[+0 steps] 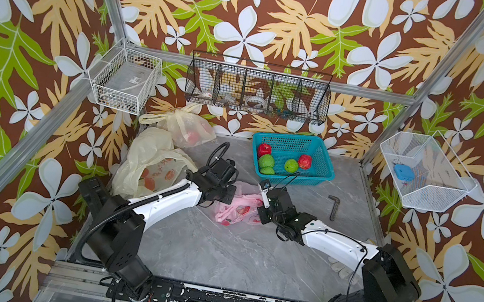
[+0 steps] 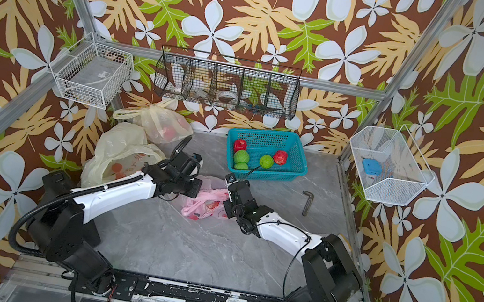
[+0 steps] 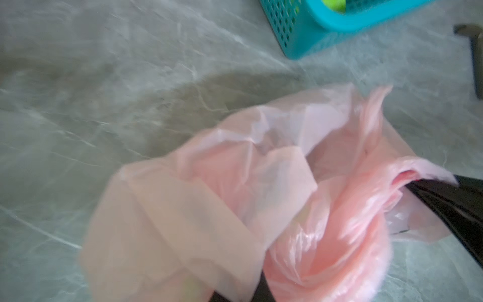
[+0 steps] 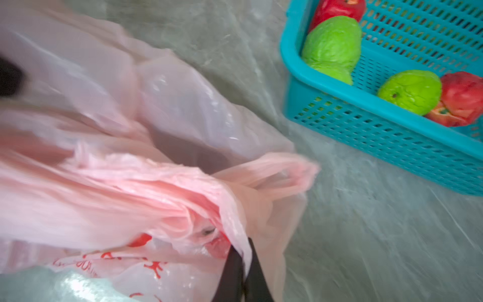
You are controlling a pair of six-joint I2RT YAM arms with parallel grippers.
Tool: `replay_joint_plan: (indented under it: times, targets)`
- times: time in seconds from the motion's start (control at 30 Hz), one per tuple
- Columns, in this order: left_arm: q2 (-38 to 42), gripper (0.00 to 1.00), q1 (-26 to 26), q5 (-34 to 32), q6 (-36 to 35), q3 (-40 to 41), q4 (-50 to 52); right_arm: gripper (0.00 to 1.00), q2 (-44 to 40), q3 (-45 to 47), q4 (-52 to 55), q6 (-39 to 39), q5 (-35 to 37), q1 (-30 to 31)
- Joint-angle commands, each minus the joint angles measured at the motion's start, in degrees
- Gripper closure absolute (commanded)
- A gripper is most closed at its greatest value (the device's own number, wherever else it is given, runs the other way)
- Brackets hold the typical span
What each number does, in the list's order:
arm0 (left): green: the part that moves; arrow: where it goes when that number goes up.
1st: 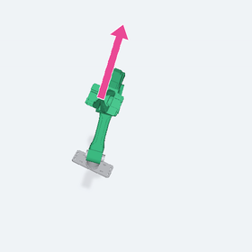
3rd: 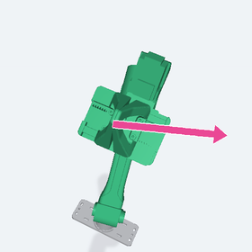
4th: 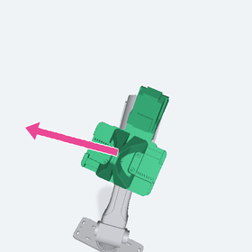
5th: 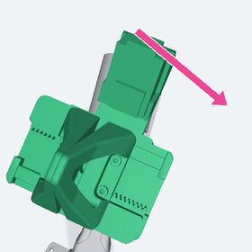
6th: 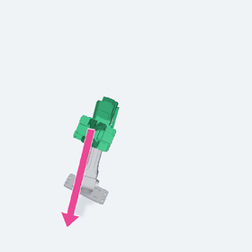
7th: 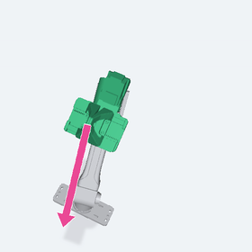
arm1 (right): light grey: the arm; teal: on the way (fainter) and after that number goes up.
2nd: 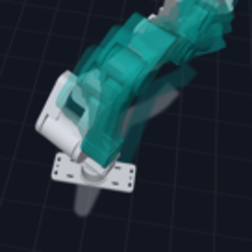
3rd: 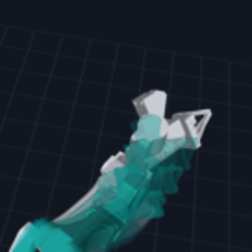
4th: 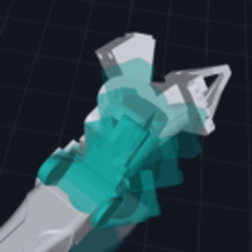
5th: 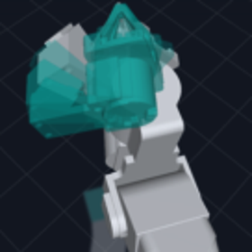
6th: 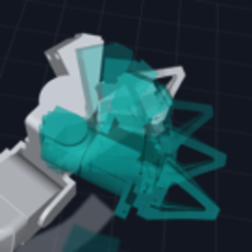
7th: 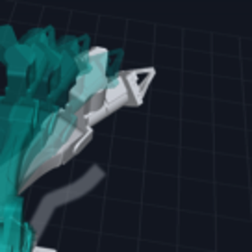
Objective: Untie the knot of a plastic bag & take out the apple
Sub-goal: Untie the plastic bag at the center of the board.
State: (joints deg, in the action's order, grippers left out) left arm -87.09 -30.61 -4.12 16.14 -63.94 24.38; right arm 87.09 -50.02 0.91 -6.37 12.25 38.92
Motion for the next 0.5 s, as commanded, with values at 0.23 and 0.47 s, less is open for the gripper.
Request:
replay_joint_plan:
  times: [0.23, 0.47]
  targets:
    - [8.42, 1.00, 7.66, 7.10, -1.68, 15.84, -9.18, 1.00, -6.67, 9.22, -3.97, -5.40, -3.91, -7.80]
    - [14.84, 1.00, 3.26, 12.30, -5.31, 16.02, -11.78, 1.00, -7.59, 6.29, -3.78, -4.89, -5.28, -7.76]
